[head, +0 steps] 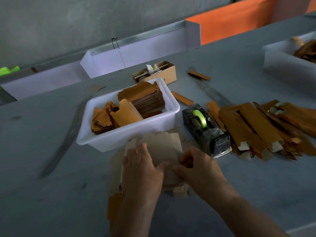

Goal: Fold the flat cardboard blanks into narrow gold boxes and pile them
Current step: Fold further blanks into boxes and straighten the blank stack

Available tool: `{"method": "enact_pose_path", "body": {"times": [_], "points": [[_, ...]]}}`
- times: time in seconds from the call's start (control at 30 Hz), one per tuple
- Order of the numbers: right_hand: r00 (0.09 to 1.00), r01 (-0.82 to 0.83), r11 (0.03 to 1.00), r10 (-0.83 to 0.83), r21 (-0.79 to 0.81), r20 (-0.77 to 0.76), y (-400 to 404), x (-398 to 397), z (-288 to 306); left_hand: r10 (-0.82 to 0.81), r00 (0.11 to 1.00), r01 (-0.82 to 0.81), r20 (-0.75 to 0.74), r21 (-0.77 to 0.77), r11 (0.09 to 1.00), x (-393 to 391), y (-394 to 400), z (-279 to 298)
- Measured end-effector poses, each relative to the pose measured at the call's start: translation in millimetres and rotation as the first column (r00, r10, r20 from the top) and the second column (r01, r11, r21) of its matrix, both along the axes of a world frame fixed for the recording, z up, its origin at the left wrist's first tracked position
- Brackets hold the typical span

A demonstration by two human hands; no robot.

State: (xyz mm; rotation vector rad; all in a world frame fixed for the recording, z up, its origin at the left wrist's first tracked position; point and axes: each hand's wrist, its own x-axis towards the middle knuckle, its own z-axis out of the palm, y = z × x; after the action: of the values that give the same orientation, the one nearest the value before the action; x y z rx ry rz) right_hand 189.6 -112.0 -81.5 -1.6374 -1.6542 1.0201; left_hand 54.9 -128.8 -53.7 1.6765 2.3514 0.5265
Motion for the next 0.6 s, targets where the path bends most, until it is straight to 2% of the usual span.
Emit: {"method": "enact_pose_path", "body": {"times": [0.1,0.27,0.33,0.4,0.43,0.5,0.6], "points": [[0.999,-0.039,0.999,0.039,-0.006,-0.025,3.8,1.7,1.7,0.008,0.995,-0.01,0.096,0.013,1.0,-1.1,1.0,1.6],[0.952,-0.094,0.984,0.045,-0.148,-0.302,-0.5,14.0,2.3,0.055,0.915,-0.085,0.4,0.059,0.995,-1.9,0.9,2.1],[0.904,-0.161,0.964,0.058,-0.212,-0.423,-1.5,22.0,5.1,0.075,0.807,-0.119,0.586,0.038,0.992,-3.5,2.2,2.9],[0.865,-0.209,0.948,0.064,-0.241,-0.497,-0.6,29.0,6.9,0.069,0.638,-0.106,0.767,-0.001,0.994,-4.0,3.7,4.7],[0.855,-0.227,0.943,0.075,-0.242,-0.513,-0.2,32.1,8.6,0.064,0.59,-0.082,0.805,-0.019,0.996,-4.5,4.5,4.6],[0.833,-0.238,0.946,0.084,-0.218,-0.547,1.3,36.3,13.1,0.052,0.553,-0.026,0.832,-0.045,0.999,-6.0,6.4,4.5],[0.825,-0.185,0.97,0.068,-0.155,-0.561,7.6,39.5,18.2,0.038,0.464,0.064,0.885,-0.076,0.995,-4.5,9.2,4.9]]}}
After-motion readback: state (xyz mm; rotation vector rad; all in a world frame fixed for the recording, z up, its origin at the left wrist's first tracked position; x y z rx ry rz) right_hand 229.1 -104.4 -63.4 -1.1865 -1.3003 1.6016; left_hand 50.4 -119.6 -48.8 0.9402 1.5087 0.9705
